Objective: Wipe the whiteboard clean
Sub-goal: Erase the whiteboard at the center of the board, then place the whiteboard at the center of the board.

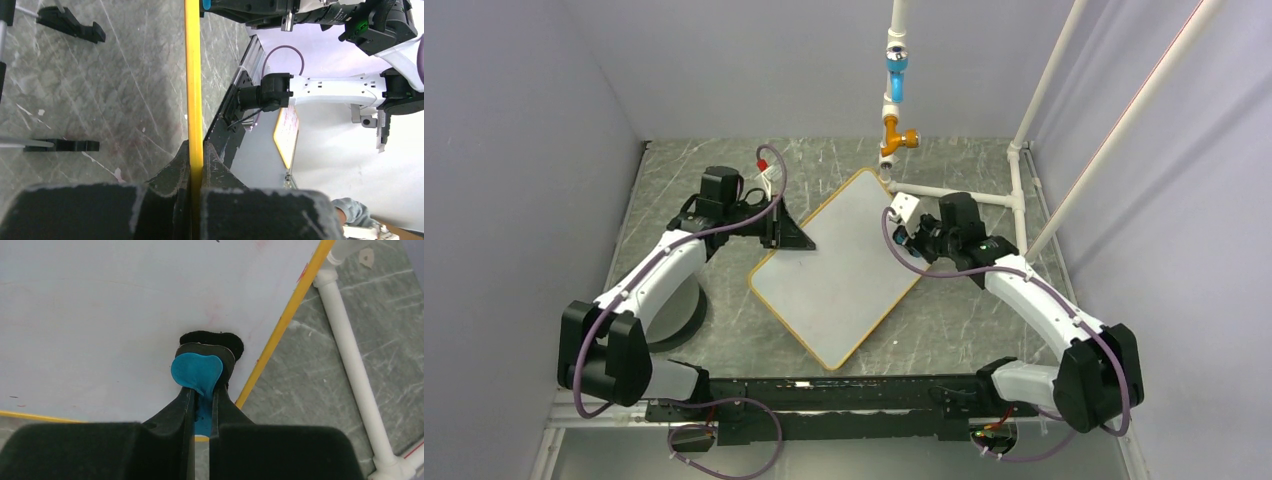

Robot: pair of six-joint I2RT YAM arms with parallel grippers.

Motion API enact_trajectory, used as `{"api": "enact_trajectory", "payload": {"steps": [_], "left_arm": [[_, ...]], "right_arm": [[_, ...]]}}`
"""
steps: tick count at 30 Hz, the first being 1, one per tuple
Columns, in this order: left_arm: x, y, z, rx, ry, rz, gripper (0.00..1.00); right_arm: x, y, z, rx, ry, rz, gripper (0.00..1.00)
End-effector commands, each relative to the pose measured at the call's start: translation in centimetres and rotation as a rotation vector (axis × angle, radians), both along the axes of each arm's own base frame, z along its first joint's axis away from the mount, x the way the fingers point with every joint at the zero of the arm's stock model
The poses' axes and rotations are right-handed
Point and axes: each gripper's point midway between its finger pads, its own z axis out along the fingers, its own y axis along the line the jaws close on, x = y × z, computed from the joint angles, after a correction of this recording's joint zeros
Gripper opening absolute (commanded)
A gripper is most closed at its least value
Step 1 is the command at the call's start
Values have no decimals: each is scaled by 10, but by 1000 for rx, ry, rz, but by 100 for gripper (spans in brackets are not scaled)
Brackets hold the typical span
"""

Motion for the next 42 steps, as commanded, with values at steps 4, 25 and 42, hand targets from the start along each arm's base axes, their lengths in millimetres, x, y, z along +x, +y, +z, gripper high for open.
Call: {"api": "enact_trajectory", "payload": {"steps": [4,25,42], "left_arm": [[-41,4,86,-178,-117,-200,0],[57,47,101,346,-310,85,0],[103,36,87,345,-299,64,0]], "right_arm": [[-101,58,-15,48,136,417,0],[-64,-45,48,346,281,14,0],[-61,-52,33,311,291,-21,0]]}}
